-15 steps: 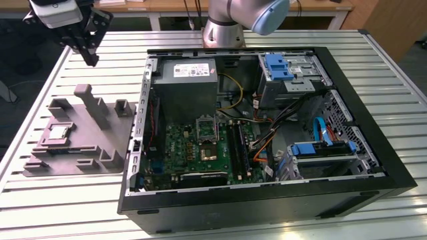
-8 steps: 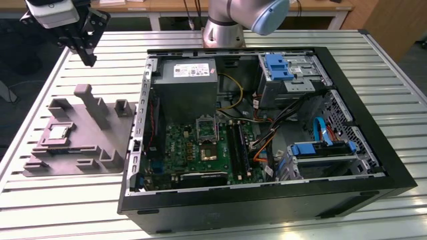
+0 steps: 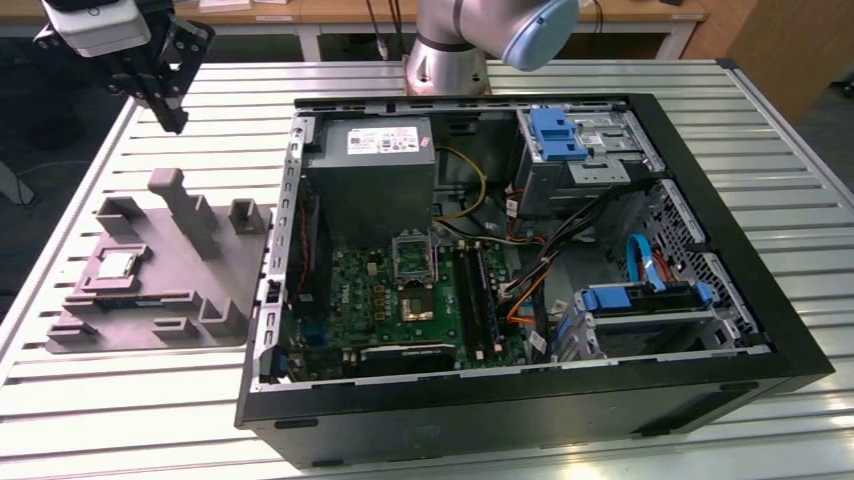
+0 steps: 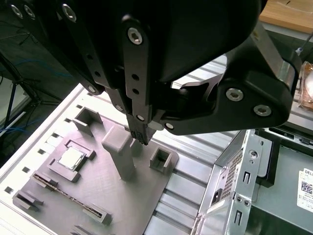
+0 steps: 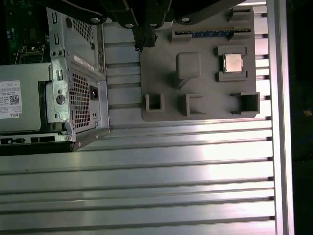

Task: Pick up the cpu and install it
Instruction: 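Reach for the cpu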

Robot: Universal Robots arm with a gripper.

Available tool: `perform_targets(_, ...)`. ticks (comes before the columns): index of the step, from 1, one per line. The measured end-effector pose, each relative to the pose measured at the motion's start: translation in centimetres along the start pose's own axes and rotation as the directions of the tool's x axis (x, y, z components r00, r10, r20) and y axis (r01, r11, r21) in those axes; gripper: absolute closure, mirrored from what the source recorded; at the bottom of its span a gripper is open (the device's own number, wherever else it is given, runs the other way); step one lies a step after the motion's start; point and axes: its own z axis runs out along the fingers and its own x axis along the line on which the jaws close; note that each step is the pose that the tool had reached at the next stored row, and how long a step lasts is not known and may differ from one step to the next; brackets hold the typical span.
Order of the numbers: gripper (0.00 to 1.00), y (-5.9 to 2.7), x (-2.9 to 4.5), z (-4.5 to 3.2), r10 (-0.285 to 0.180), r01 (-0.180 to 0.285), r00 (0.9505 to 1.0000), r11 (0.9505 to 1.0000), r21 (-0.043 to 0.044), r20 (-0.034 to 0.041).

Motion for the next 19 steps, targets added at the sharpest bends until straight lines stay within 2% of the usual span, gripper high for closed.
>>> perform_targets(9, 0.89, -0.04, 0.50, 0.01, 0.000, 0.000, 1.0000, 1.0000, 0.0000, -0.0002)
perform_targets(19, 0.89, -0.04, 0.54, 0.00, 0.000, 0.000, 1.0000, 1.0000, 0.0001, -0.0005)
